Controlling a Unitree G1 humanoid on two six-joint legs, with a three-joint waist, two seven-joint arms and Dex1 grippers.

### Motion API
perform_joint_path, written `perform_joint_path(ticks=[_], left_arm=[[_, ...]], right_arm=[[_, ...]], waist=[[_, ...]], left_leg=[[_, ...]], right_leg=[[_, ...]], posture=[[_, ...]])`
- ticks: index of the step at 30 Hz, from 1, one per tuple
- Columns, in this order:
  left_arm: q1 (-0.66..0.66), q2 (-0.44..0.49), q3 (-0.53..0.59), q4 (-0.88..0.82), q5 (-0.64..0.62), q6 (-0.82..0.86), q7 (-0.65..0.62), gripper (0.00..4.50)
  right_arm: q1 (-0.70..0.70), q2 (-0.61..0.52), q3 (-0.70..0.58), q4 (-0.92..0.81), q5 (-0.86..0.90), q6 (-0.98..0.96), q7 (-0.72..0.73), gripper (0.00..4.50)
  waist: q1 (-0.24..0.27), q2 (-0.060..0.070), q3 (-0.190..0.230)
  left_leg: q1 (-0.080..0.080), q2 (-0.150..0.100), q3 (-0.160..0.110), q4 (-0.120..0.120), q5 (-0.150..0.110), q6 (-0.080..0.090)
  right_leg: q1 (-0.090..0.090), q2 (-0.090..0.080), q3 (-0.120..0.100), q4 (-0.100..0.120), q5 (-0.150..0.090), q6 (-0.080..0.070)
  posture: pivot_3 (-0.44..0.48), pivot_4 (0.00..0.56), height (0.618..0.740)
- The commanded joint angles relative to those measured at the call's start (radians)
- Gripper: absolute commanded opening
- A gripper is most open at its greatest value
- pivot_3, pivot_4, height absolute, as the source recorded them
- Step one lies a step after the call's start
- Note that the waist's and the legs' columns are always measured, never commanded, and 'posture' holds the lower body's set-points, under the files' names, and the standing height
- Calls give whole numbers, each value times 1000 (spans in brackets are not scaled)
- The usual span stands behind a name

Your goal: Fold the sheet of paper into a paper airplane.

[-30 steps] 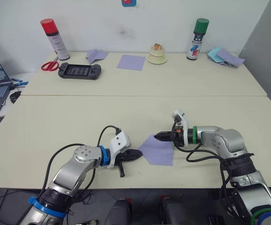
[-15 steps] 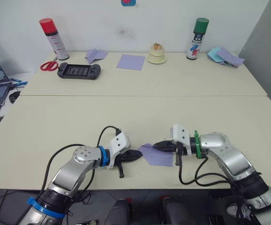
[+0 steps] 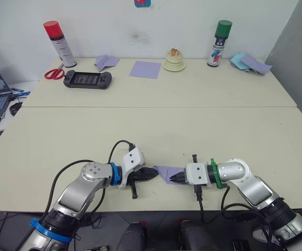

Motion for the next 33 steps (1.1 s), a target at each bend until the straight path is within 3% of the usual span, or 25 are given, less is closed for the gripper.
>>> perform_joint_path(ticks=[1, 8, 21, 33], left_arm=[[-5, 28, -8, -51, -31, 63, -48, 0], [-98, 10, 81, -154, -214, 254, -61, 0], [-152, -145, -14, 132, -22, 86, 65, 0], [-106, -134, -63, 154, 25, 61, 27, 0]], right_arm=[[7, -10, 10, 19, -34, 14, 7, 19], [11, -10, 10, 20, -34, 20, 8, 19], [15, -15, 11, 15, -37, 15, 10, 19], [19, -13, 2, 10, -39, 8, -7, 19]], waist=[[0, 0, 0], [0, -2, 1], [1, -2, 1], [1, -2, 1]], left_leg=[[0, 0, 0, 0, 0, 0], [-1, 0, -1, 0, 0, 0], [-1, 0, -1, 1, 0, 0], [0, 0, -1, 1, 0, 0]], right_leg=[[0, 0, 0, 0, 0, 0], [0, 0, -1, 0, 0, 0], [0, 0, -1, 0, 0, 0], [0, 0, 0, 1, 0, 0]], posture=[[0, 150, 740], [0, 150, 740], [0, 150, 740], [0, 150, 740]])
